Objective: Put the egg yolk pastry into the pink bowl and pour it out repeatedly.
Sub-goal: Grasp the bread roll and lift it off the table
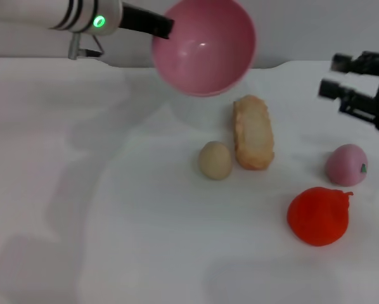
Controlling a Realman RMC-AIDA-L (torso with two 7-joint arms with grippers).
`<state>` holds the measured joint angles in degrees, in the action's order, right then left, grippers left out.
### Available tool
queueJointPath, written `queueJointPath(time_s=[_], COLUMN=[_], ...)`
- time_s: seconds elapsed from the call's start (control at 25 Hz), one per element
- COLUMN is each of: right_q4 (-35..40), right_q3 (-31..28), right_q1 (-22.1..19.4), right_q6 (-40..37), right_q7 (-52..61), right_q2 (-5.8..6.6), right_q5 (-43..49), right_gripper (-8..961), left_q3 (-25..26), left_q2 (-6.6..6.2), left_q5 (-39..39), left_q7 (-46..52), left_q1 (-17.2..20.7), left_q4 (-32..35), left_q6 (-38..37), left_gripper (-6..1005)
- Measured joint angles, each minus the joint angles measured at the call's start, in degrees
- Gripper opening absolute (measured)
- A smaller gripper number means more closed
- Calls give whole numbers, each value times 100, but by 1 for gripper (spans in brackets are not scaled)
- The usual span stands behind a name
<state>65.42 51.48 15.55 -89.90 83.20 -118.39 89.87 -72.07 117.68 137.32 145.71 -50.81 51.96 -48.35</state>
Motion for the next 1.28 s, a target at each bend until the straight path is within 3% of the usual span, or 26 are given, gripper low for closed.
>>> queueJointPath(time_s=[0.24, 0.44, 0.64, 0.84, 1.28], right_q4=[1402, 1995, 1467, 187, -1016], right_q3=[309, 1000, 1854, 2519, 3278], right_q1=[278, 639, 970, 1541, 2067], right_q6=[-444, -304, 610, 1743, 2905], right_q7=[1629, 2839, 3509, 3904, 3963], right_q2=[-8, -36, -41, -42, -50], right_q5=[1508, 2723, 3133, 3532, 3584], right_gripper=[454, 454, 454, 454, 454], left_q3=[804, 941, 948, 952, 916], left_q2=[-39, -60, -37, -31, 1], left_q5=[775, 807, 809, 807, 779], left_q7=[216, 224, 224, 251, 263], left_q1=[-229, -219, -196, -180, -129], left_q4=[-161, -146, -137, -133, -140], left_q6=[-424, -611, -709, -742, -746], left_gripper=[45, 45, 45, 45, 45])
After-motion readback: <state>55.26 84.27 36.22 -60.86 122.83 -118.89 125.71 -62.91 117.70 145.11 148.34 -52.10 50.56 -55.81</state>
